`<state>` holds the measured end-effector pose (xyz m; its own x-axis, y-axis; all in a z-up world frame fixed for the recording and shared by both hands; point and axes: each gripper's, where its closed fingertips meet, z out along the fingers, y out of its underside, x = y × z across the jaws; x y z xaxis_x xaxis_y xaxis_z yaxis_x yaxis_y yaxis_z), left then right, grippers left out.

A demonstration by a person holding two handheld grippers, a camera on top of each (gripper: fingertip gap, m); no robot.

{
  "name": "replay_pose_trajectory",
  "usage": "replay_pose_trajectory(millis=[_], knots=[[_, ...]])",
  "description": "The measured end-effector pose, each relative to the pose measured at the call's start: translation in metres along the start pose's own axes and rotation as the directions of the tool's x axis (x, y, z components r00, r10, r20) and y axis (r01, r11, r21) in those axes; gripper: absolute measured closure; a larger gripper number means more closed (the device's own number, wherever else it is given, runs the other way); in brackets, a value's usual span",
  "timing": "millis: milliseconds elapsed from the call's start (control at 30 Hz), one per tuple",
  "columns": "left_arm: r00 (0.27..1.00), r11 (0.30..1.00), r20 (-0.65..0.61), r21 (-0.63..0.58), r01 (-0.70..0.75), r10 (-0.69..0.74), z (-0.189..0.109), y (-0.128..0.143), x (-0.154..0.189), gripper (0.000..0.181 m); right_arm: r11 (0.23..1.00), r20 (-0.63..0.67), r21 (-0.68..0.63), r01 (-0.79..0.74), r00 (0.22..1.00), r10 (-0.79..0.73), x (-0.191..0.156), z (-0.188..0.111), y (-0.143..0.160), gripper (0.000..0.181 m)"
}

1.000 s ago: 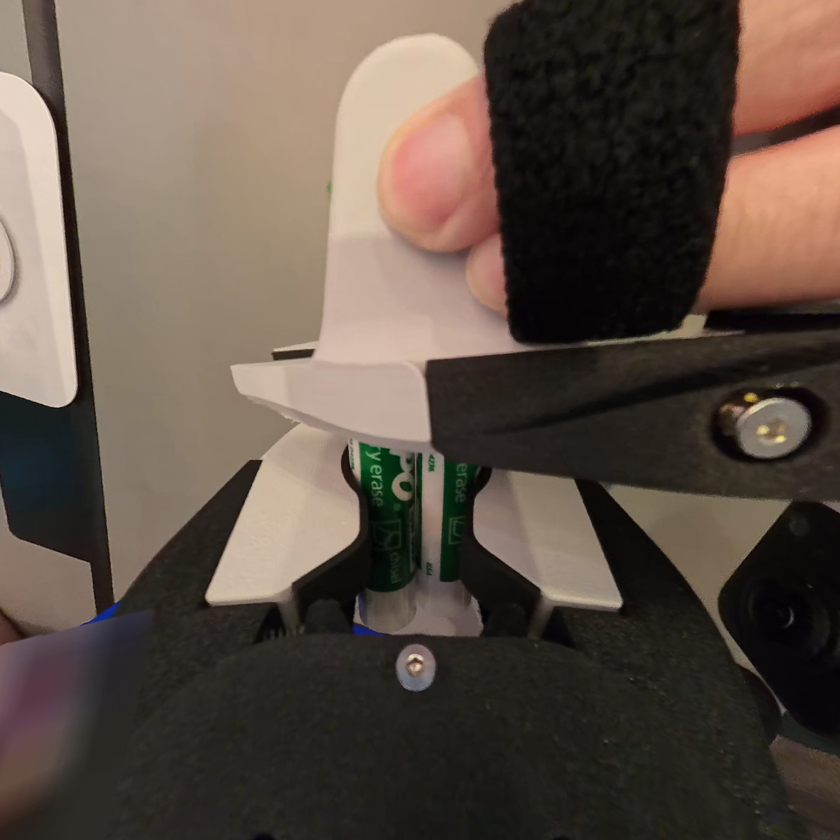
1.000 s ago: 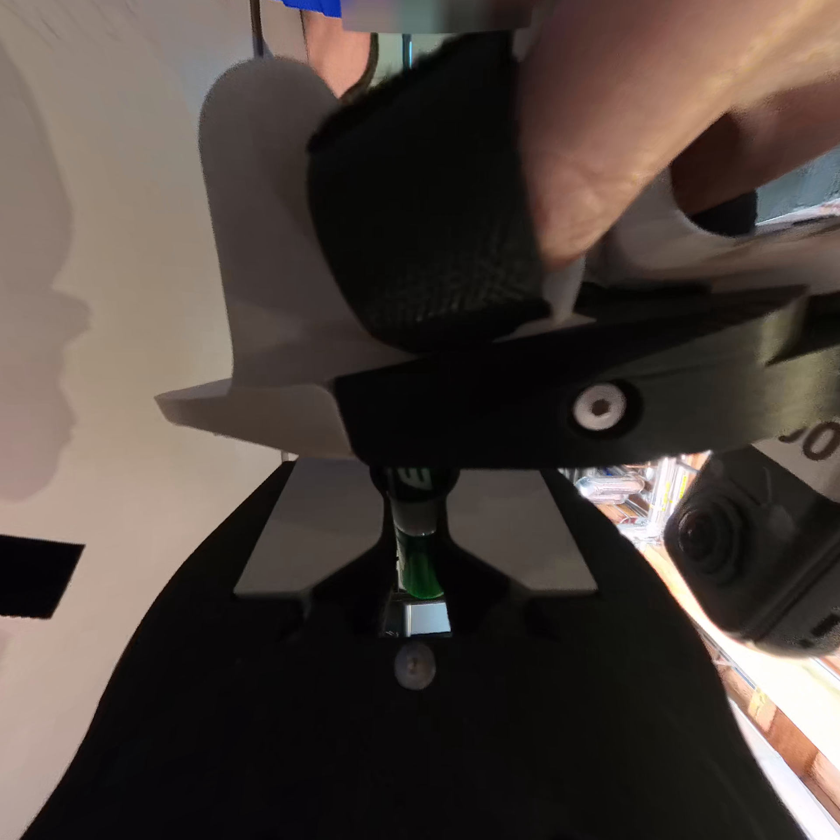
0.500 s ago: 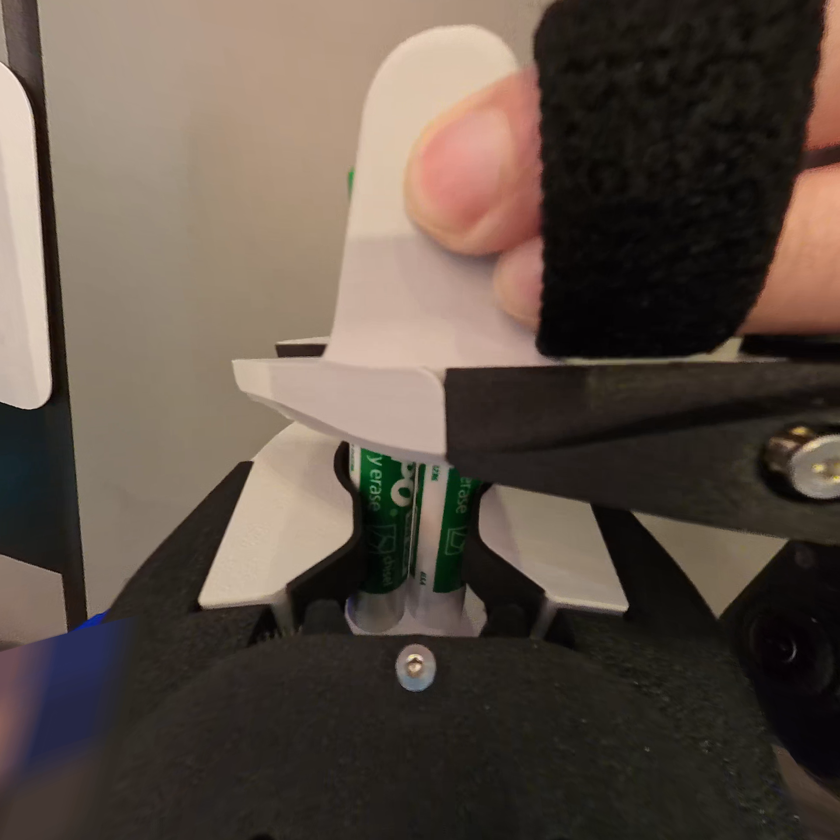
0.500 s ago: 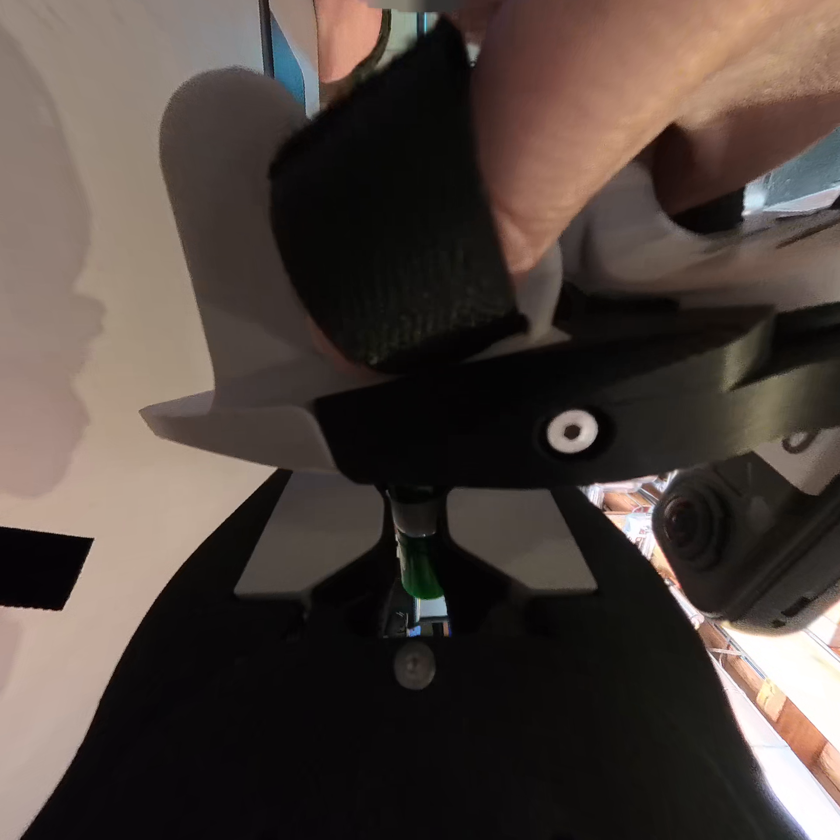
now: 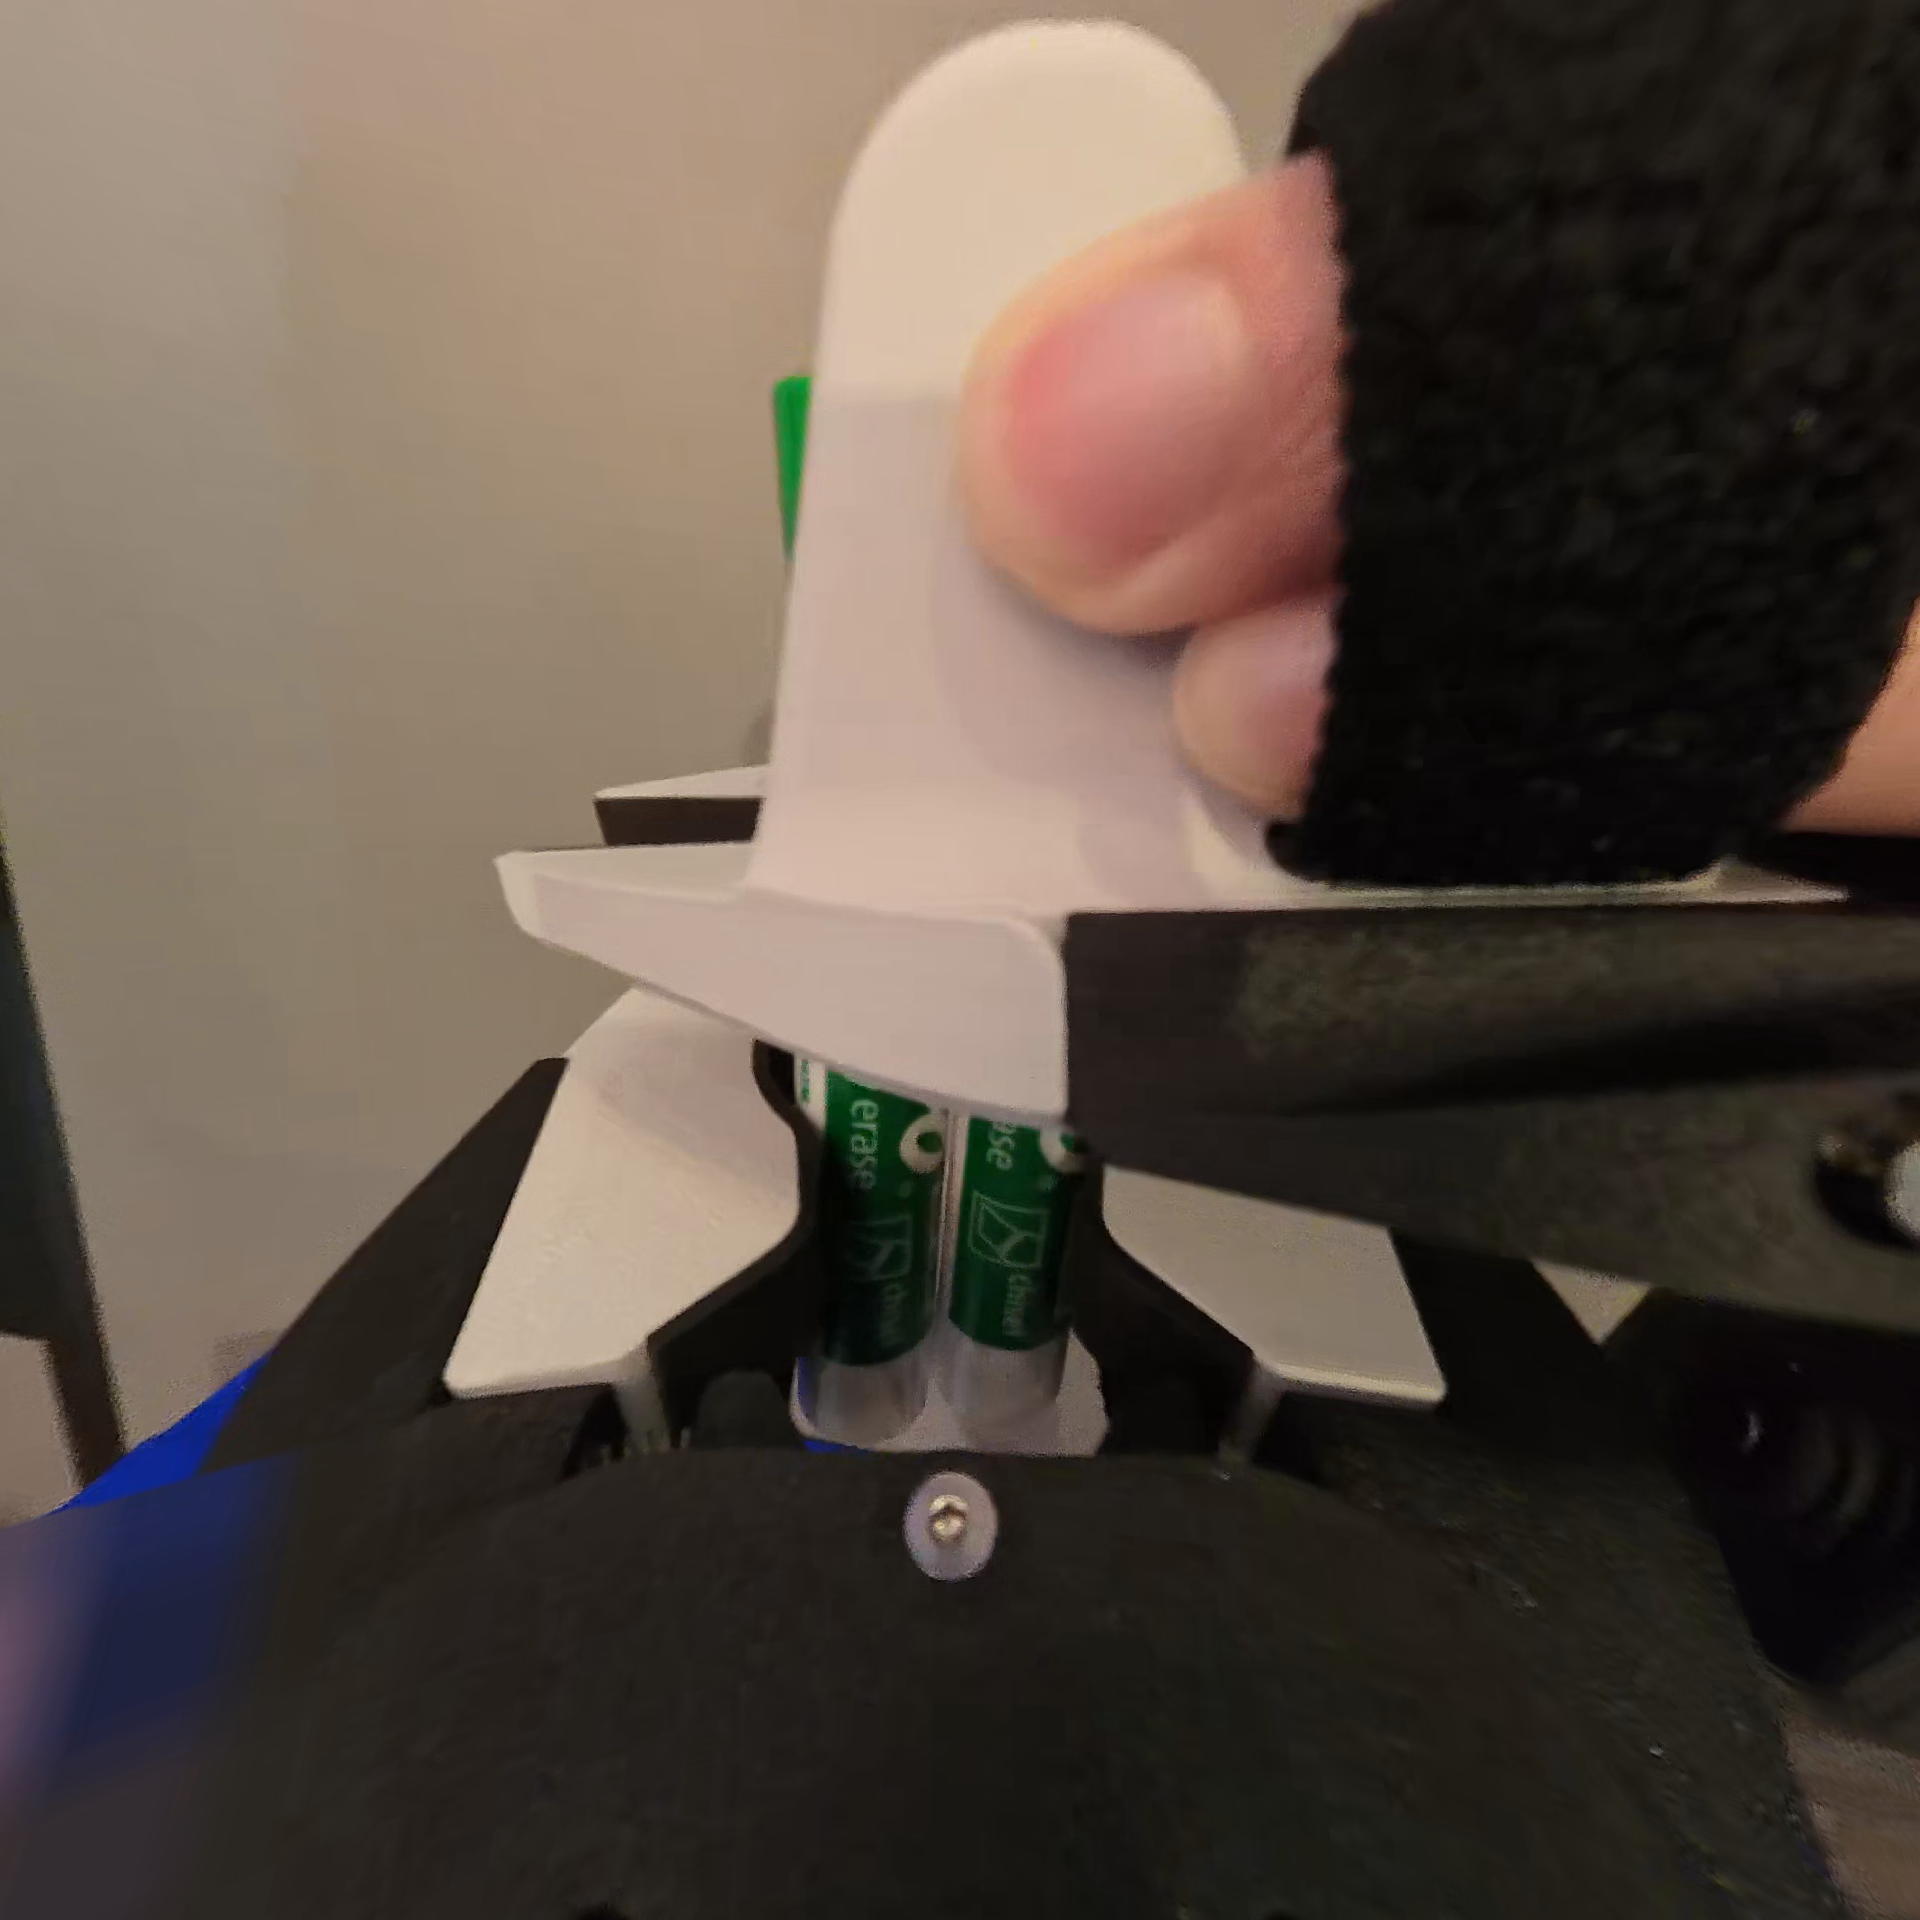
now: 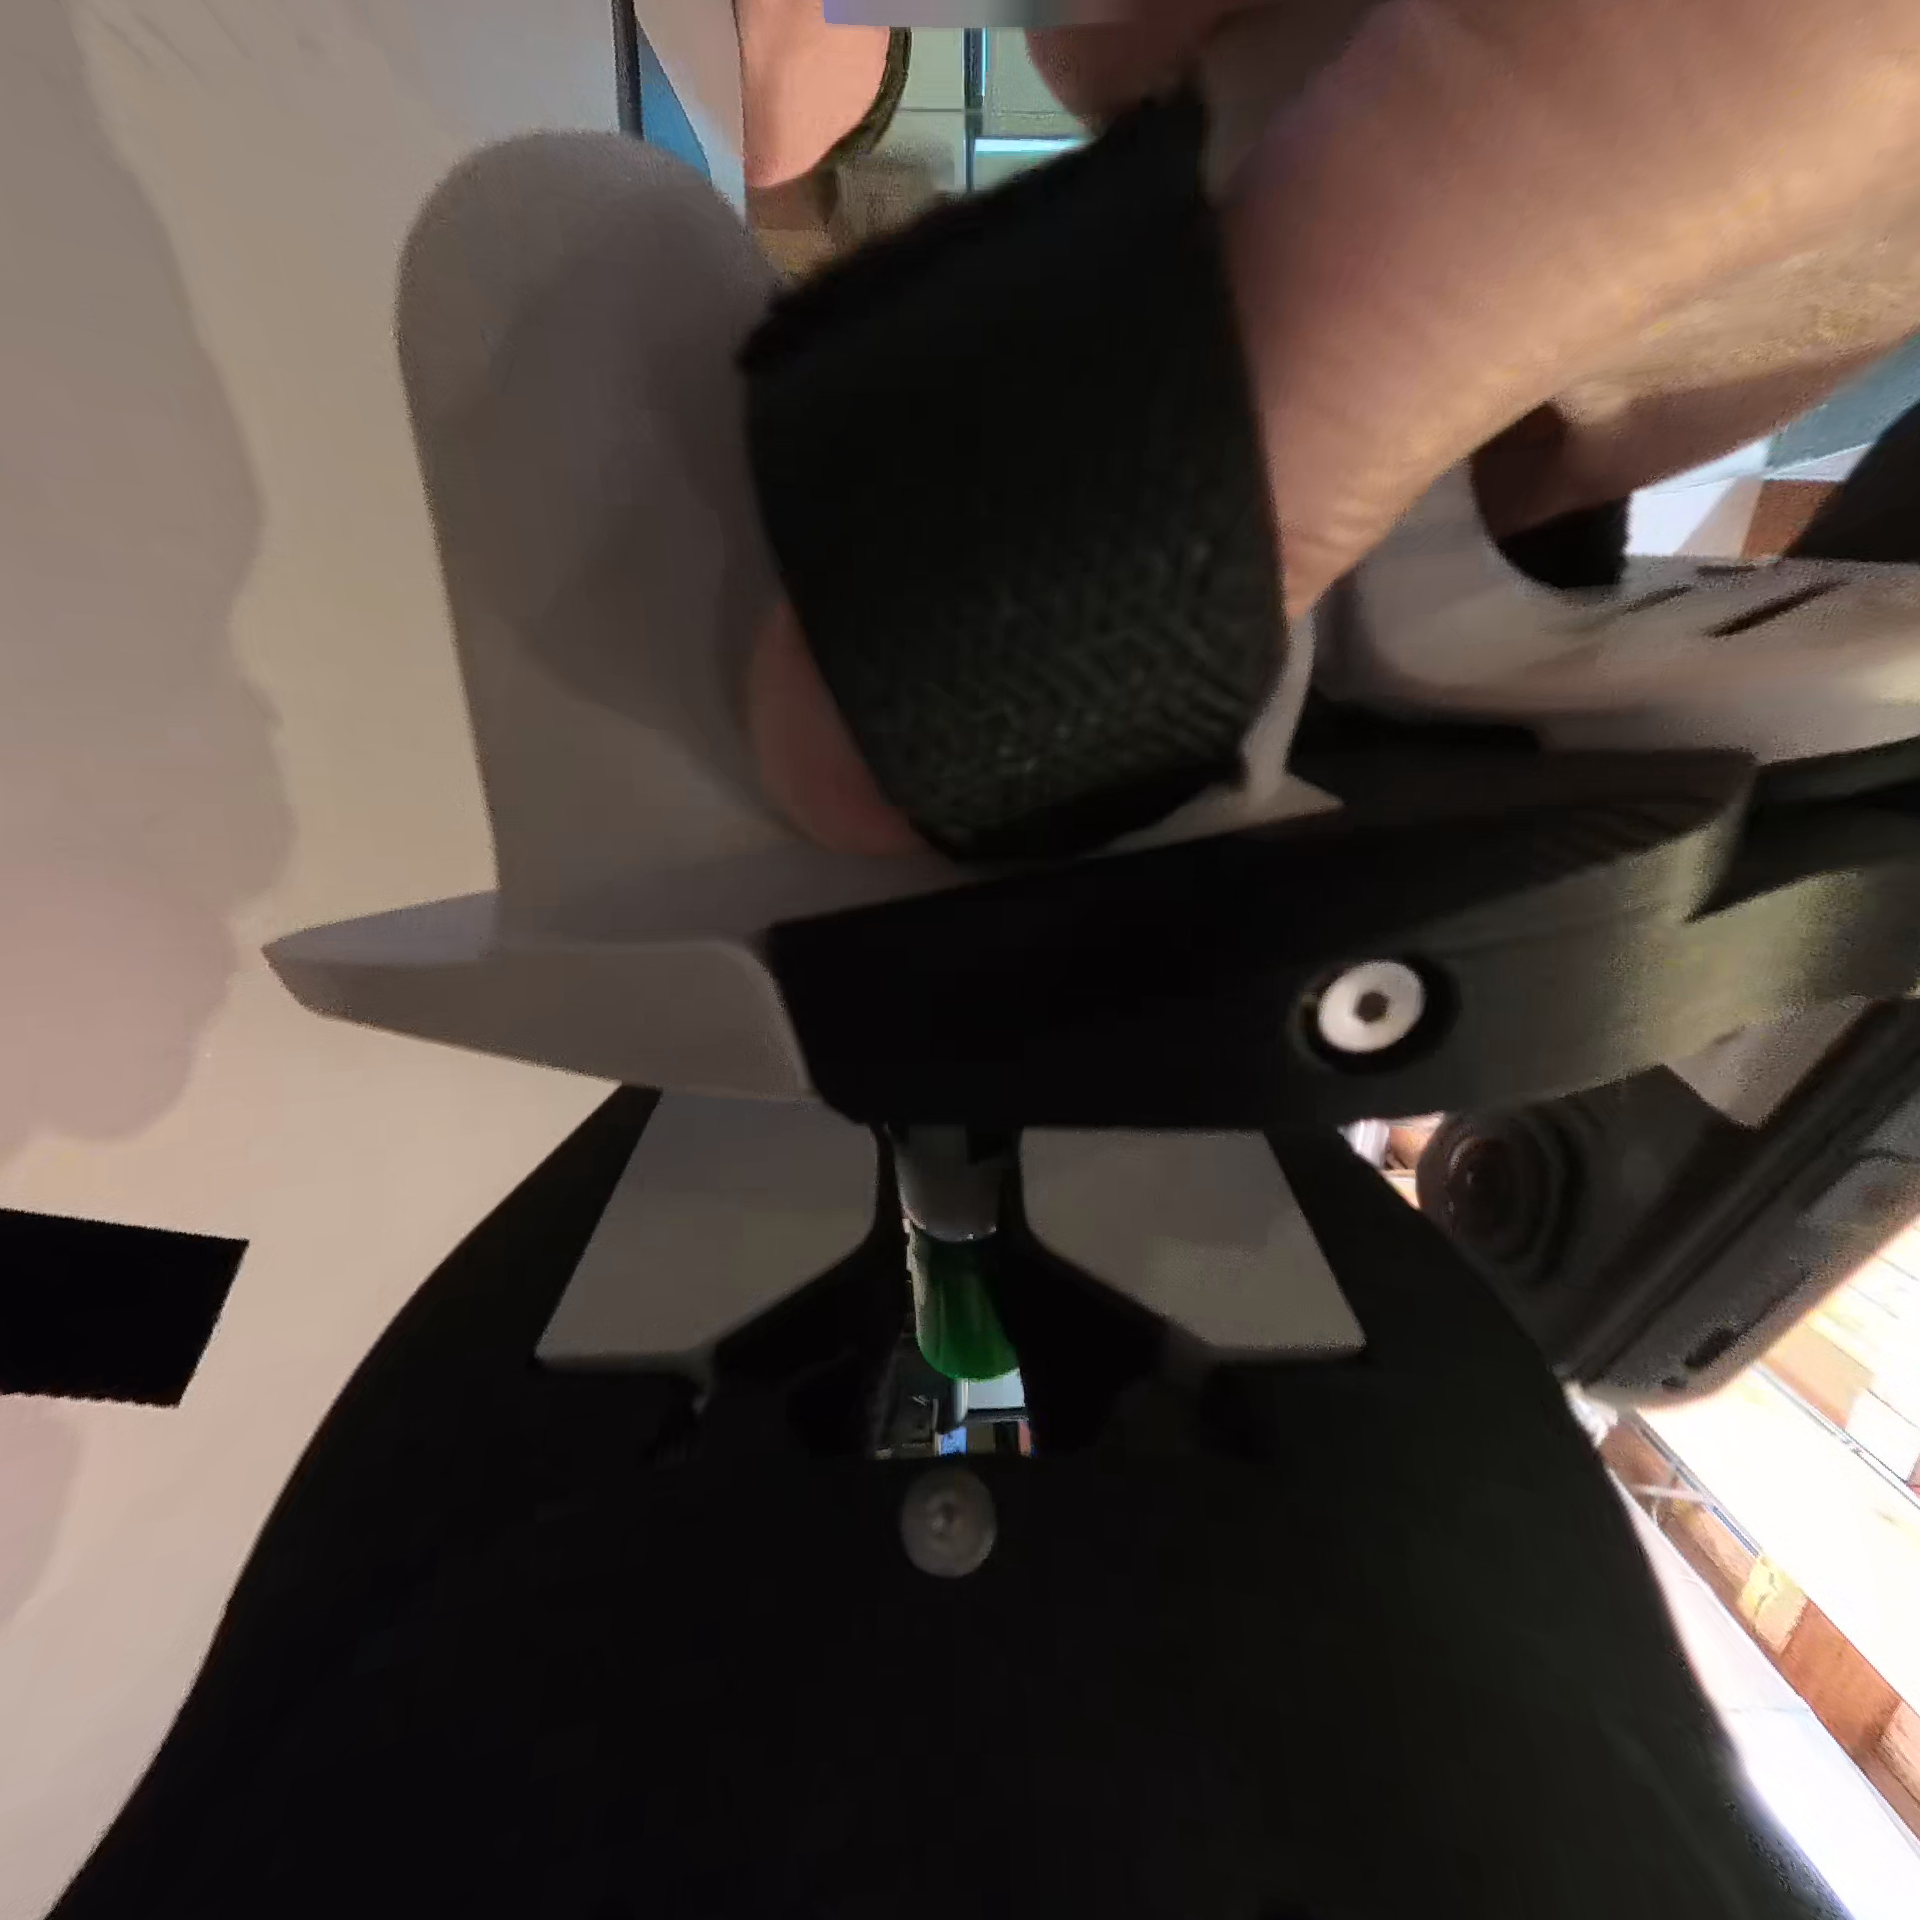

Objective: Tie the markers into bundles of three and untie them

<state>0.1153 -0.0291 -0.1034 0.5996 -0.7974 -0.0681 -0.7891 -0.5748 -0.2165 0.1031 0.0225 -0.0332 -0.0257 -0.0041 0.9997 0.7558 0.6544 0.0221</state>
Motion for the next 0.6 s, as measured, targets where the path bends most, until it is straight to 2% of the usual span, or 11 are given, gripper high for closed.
replay_pose_trajectory(millis=[33, 167, 267, 600], knots=[[1.000, 1.000, -0.023, 0.011, 0.012, -0.012, -0.0007, -0.0012, 0.0009, 0.129, 1.000, 0.000, -0.002, -0.001, 1.000, 0.001, -0.0001, 0.0003, 0.0002, 0.166], [1.000, 1.000, -0.026, 0.014, 0.007, -0.006, -0.0010, -0.0017, 0.0013, 0.134, 1.000, -0.007, -0.005, 0.005, 1.000, -0.005, -0.0010, 0.0006, 0.0006, 0.166], [1.000, 1.000, 0.016, 0.011, -0.023, 0.023, -0.0017, -0.0024, -0.0025, 0.137, 1.000, -0.008, -0.001, -0.003, 1.000, 0.003, -0.0012, 0.0015, 0.0008, 0.166], [0.999, 0.999, -0.043, 0.035, -0.009, 0.011, -0.0060, -0.0041, 0.0029, 0.142, 1.000, -0.012, 0.000, -0.014, 1.000, 0.014, 0.0007, 0.0009, -0.0004, 0.166]])
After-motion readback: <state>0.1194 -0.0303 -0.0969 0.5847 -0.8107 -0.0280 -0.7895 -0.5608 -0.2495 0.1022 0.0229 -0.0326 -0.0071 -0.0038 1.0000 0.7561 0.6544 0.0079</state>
